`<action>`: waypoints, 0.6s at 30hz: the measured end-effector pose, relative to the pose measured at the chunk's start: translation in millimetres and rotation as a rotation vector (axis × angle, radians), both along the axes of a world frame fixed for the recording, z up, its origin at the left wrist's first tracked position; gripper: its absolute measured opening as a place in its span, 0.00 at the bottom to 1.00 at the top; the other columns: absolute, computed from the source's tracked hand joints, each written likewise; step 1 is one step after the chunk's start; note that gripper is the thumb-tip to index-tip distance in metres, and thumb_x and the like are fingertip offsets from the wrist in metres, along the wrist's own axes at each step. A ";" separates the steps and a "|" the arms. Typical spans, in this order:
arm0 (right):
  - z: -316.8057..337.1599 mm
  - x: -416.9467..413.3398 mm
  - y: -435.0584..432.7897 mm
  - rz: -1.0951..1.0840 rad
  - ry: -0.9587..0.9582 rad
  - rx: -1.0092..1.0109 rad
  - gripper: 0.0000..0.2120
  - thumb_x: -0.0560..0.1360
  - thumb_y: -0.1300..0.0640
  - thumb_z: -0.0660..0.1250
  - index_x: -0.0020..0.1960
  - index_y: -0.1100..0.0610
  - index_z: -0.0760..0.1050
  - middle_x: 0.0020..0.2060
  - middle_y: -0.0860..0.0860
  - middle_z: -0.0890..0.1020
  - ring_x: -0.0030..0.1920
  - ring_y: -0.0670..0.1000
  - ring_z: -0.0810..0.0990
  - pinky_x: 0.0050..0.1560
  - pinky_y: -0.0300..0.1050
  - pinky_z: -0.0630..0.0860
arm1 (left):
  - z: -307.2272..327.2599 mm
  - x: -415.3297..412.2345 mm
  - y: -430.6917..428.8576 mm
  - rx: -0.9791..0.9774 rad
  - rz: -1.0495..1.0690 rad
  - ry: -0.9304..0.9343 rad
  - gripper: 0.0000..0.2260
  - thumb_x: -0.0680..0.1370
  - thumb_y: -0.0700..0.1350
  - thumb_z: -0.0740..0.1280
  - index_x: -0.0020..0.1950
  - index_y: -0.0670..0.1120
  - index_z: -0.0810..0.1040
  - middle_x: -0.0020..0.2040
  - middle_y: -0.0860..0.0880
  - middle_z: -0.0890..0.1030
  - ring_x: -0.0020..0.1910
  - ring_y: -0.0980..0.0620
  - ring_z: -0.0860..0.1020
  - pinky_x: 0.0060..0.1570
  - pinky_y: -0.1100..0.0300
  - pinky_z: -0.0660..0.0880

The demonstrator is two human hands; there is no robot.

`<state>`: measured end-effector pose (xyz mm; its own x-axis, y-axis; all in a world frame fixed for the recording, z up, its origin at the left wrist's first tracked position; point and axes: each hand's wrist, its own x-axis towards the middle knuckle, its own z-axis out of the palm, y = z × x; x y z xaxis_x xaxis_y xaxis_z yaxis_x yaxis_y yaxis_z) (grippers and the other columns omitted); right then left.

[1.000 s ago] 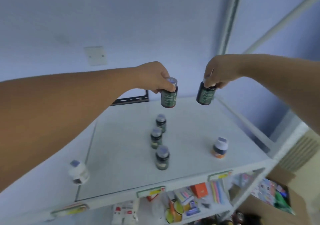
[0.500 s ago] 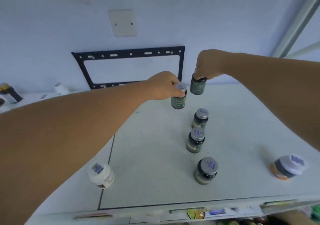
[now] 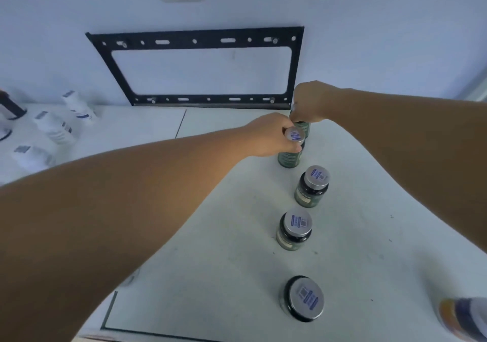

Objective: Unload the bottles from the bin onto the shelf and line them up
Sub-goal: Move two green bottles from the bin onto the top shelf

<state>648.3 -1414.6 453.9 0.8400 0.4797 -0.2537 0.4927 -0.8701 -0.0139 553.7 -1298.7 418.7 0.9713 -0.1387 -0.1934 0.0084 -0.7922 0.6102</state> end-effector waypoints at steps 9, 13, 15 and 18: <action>35.5 -26.0 -31.5 -0.085 -0.030 0.006 0.23 0.76 0.47 0.65 0.65 0.61 0.74 0.60 0.58 0.80 0.57 0.59 0.79 0.57 0.52 0.77 | 51.6 -4.8 6.1 0.057 -0.063 -0.020 0.20 0.73 0.59 0.75 0.46 0.43 0.76 0.42 0.48 0.73 0.40 0.48 0.76 0.43 0.56 0.72; 71.2 -69.7 -73.7 -0.225 -0.095 0.089 0.23 0.76 0.48 0.66 0.66 0.60 0.73 0.62 0.56 0.78 0.62 0.60 0.77 0.62 0.55 0.75 | 83.0 -9.9 -7.9 0.007 -0.111 -0.204 0.20 0.73 0.57 0.76 0.58 0.47 0.80 0.53 0.52 0.82 0.55 0.50 0.82 0.59 0.53 0.77; 87.7 -97.5 -99.6 -0.290 -0.150 0.118 0.23 0.76 0.49 0.67 0.68 0.57 0.73 0.64 0.54 0.78 0.63 0.58 0.76 0.62 0.52 0.74 | 96.5 -15.5 -26.3 -0.025 -0.162 -0.254 0.21 0.72 0.57 0.76 0.61 0.49 0.80 0.56 0.54 0.83 0.55 0.55 0.81 0.56 0.60 0.76; 108.0 -148.4 -136.3 -0.389 -0.197 0.131 0.23 0.74 0.50 0.69 0.67 0.55 0.74 0.63 0.52 0.79 0.62 0.57 0.77 0.60 0.50 0.74 | 110.9 -33.3 -63.4 -0.035 -0.293 -0.304 0.20 0.72 0.55 0.76 0.62 0.50 0.81 0.58 0.54 0.82 0.56 0.56 0.81 0.54 0.63 0.75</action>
